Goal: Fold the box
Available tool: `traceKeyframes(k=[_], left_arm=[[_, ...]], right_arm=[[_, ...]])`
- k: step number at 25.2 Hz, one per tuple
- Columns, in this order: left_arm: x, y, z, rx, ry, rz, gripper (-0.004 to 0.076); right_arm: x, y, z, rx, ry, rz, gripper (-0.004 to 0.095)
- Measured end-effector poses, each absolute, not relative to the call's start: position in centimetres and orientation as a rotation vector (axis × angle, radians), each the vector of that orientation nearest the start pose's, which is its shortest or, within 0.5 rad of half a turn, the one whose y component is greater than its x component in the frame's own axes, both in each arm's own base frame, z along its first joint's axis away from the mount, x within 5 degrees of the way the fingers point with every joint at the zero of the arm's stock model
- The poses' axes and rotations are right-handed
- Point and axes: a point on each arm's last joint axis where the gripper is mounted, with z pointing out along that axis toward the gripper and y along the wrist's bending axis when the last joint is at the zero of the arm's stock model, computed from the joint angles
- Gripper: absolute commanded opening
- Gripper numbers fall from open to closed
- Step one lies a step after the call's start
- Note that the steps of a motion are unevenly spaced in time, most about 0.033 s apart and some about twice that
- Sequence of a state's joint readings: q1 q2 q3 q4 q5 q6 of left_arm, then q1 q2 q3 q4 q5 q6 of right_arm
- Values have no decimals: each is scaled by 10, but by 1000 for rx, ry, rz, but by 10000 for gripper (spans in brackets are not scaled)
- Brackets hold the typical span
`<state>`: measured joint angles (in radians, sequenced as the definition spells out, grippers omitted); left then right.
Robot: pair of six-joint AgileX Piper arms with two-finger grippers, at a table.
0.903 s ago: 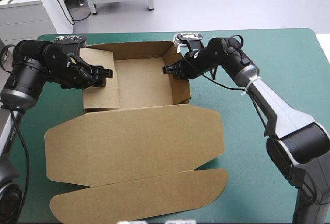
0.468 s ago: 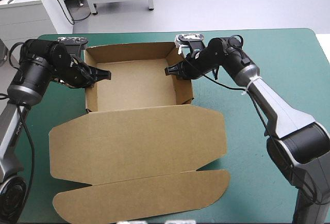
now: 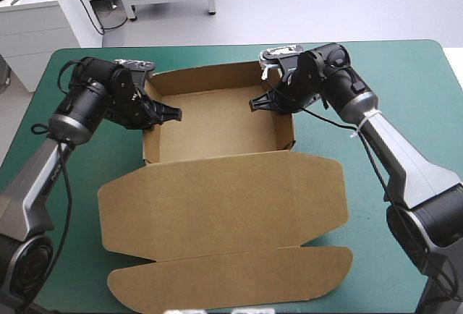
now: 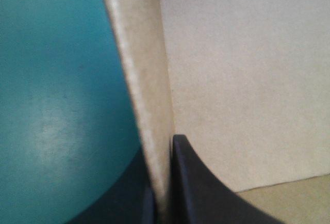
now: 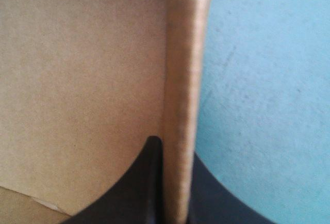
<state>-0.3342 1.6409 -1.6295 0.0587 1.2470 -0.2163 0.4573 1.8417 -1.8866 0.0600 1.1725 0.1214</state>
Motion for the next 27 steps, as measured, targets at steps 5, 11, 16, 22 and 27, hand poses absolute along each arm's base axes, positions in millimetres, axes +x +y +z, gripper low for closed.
traceKeyframes(k=[5,11,16,22,27], left_arm=[[339,-124,335,169,2803,-120,-8],[351,-132,308,174,2888,-140,-8],[359,-136,292,209,2916,-138,-8],[364,-137,279,224,2945,-119,-8],[367,-139,274,281,2942,-114,131]], right_arm=[[358,175,356,-398,2663,172,0],[356,173,325,-378,2743,140,0],[355,173,290,-366,2797,129,0],[359,176,274,-356,2830,132,3],[359,176,268,-327,2872,114,342]])
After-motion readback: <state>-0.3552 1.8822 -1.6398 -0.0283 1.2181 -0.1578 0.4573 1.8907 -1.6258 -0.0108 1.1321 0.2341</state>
